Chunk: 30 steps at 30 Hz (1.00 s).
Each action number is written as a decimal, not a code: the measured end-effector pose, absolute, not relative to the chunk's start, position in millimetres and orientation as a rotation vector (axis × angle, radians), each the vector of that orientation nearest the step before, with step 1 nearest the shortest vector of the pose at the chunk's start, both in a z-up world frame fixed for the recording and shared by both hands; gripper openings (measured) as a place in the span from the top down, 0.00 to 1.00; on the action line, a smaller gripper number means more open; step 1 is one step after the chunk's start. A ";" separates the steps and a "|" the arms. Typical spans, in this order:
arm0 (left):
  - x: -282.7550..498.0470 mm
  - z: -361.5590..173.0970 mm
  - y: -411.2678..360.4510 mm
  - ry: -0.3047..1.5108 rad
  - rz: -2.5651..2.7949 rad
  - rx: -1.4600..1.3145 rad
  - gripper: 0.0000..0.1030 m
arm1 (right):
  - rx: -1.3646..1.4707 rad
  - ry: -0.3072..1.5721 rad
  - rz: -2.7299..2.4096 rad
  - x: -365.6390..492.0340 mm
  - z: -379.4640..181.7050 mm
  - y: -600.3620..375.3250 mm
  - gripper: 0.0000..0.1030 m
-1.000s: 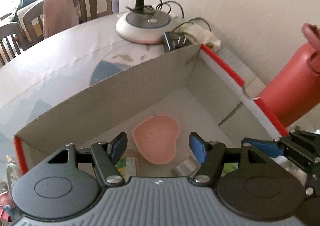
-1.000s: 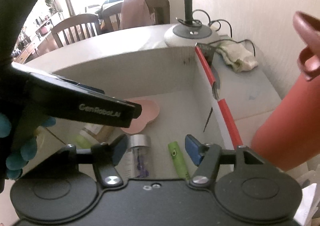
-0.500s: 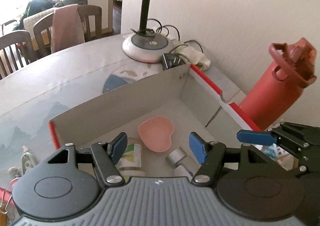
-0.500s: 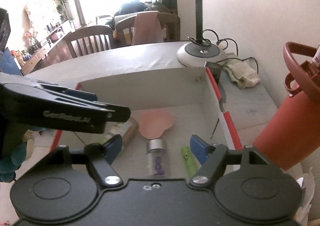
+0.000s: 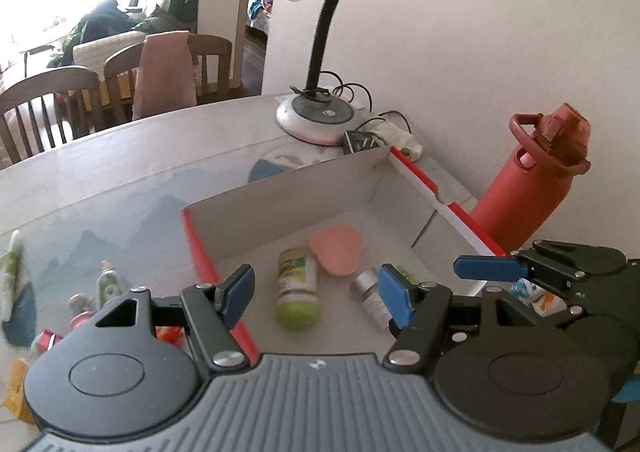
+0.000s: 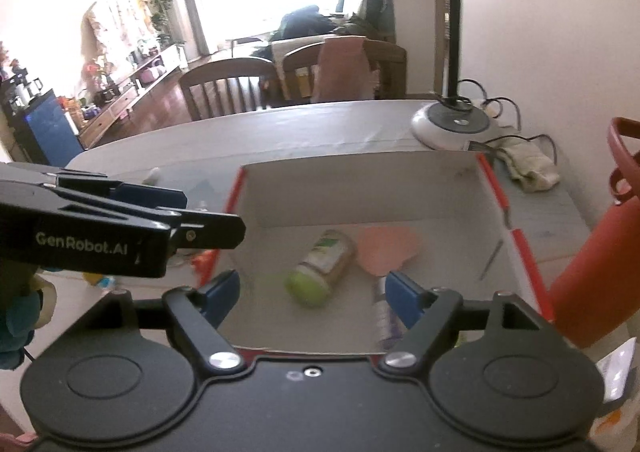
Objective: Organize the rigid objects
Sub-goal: 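Withdraw both tools from the box back over the table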
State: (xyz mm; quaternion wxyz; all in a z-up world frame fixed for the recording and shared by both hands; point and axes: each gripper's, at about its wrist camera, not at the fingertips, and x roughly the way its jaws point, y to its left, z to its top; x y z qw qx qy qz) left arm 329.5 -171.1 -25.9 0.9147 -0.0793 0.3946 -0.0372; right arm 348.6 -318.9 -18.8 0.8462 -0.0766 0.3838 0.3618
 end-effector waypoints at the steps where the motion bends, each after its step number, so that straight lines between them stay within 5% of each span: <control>1: 323.3 -24.4 -166.7 0.809 -0.072 -0.163 0.34 | -0.165 0.804 0.771 342.6 -17.2 -314.3 0.20; 4: 305.5 -21.7 -153.0 0.793 -0.067 -0.164 0.34 | -0.174 0.792 0.800 325.6 -14.3 -300.8 0.17; 7: 287.3 -19.1 -138.0 0.768 -0.059 -0.154 0.21 | -0.161 0.792 0.819 312.7 -12.2 -288.7 0.16; 20: 219.8 -19.4 -54.9 0.758 -0.050 -0.167 0.21 | -0.164 0.801 0.859 259.1 -17.9 -222.5 0.08; 30: 194.3 -36.3 8.1 0.772 -0.033 -0.194 0.09 | -0.218 0.844 0.865 230.9 -39.3 -171.4 0.08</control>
